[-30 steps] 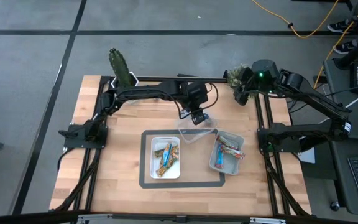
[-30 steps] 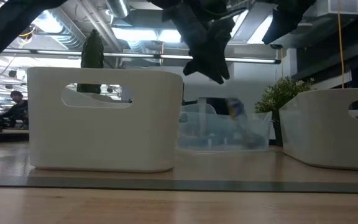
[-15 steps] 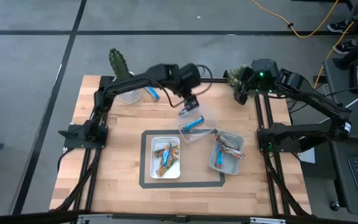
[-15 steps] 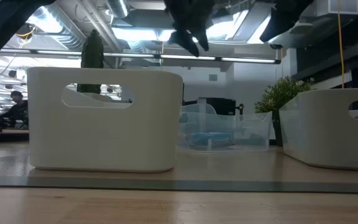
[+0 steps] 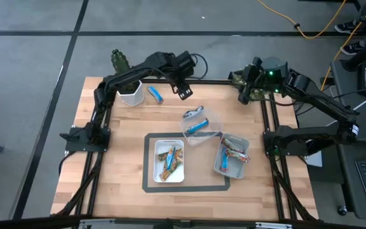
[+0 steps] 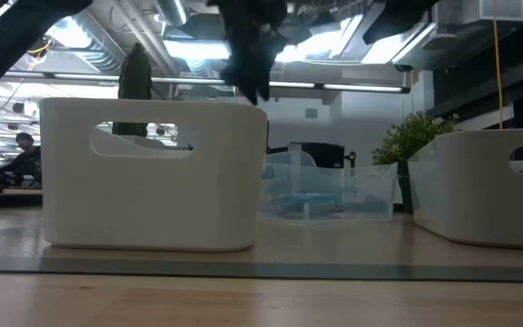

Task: Pick and place Granola Bars by type
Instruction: Put the blue granola bar into the transparent bin

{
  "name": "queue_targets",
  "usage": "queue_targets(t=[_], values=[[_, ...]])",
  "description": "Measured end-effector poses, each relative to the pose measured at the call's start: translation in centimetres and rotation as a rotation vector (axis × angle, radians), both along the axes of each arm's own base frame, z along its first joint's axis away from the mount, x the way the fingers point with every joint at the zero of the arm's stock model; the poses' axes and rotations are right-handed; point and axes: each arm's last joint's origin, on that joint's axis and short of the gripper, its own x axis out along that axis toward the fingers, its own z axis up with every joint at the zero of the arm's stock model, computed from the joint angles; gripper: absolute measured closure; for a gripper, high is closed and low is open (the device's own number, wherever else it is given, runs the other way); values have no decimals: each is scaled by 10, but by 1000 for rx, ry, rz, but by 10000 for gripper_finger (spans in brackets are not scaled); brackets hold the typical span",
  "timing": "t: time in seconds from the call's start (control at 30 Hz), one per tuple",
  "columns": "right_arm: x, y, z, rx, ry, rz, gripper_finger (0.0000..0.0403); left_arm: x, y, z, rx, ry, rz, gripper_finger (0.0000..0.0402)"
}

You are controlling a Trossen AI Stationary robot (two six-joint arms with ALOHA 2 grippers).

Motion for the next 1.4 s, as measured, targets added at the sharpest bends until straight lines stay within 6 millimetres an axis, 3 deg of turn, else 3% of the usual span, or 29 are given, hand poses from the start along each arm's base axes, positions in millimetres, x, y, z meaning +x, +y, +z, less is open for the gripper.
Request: queue_targets(t=[0.23,0.5,0.87,1.1,1.4], values=[[3,-2,-2,-8,24,12,179,5,10,-60,-85,54,-7,202],[7,-4,-6,19,28,-1,179,12,2,-111,-191,13,-78,202],[13,-7,-8,22,29,-3,179,13,-1,-137,-193,42,-120,196],[15,-9,-9,24,33,-3,179,24,2,-146,-189,-24,-144,195],[15,-9,-9,21,35,-1,179,30,4,-172,-242,3,-143,195]])
